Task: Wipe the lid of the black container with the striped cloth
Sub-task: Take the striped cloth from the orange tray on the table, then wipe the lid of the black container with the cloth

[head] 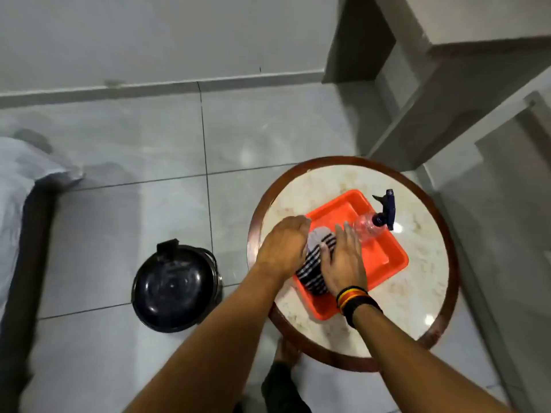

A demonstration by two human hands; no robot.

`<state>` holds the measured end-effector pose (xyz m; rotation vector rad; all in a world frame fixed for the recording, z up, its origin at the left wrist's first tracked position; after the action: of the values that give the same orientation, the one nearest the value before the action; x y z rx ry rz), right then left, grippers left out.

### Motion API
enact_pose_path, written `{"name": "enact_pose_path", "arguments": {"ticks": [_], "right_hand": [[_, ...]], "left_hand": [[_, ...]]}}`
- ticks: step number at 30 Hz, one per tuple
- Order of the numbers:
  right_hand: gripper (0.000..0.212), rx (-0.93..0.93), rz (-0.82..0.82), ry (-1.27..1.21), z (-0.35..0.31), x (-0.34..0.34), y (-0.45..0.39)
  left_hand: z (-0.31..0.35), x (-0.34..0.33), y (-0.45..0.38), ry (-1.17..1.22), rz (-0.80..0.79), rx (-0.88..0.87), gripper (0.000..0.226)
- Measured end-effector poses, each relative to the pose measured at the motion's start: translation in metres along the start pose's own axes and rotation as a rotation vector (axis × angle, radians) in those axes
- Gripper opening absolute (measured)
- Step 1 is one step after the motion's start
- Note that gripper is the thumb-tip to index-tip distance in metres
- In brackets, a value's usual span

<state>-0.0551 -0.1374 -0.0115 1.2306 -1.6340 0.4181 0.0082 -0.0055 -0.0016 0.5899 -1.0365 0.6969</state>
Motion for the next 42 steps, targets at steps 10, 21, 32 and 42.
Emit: {"name": "enact_pose_path", "arguments": {"ticks": [10, 21, 32, 42], "right_hand": [[0.074, -0.444, -0.06, -0.06, 0.061, -0.068, -0.013], [0.042, -0.37, 0.118, -0.24, 0.04, -0.058, -0.024], [0.047, 0.155, 0.152, -0.256, -0.136, -0.052, 0.023], [0.049, 0.372, -0.154, -0.065, -0.192, -0.264, 0.073]], "left_hand": [[0.011, -0.091, -0.042, -0.025, -0.212, 0.252, 0.059], [0.005, -0.056, -0.029, 0.289, -0.038, 0.308, 0.041], [-0.083, 0.048, 0.106, 0.565, 0.567, 0.597, 0.034], [-0.21, -0.095, 0.252, 0.763, 0.654, 1.068, 0.027]]}}
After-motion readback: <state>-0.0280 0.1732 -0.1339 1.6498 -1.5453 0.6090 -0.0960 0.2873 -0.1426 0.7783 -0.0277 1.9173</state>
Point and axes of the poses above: each hand's wrist, its own y-axis away from the middle knuckle, its own x-axis out of the back of the hand, z = x × y, the point moved 1 cm from there along -y, towards the middle knuckle, and after that the axes turned 7 degrees about -x, right-handed, at the moved point
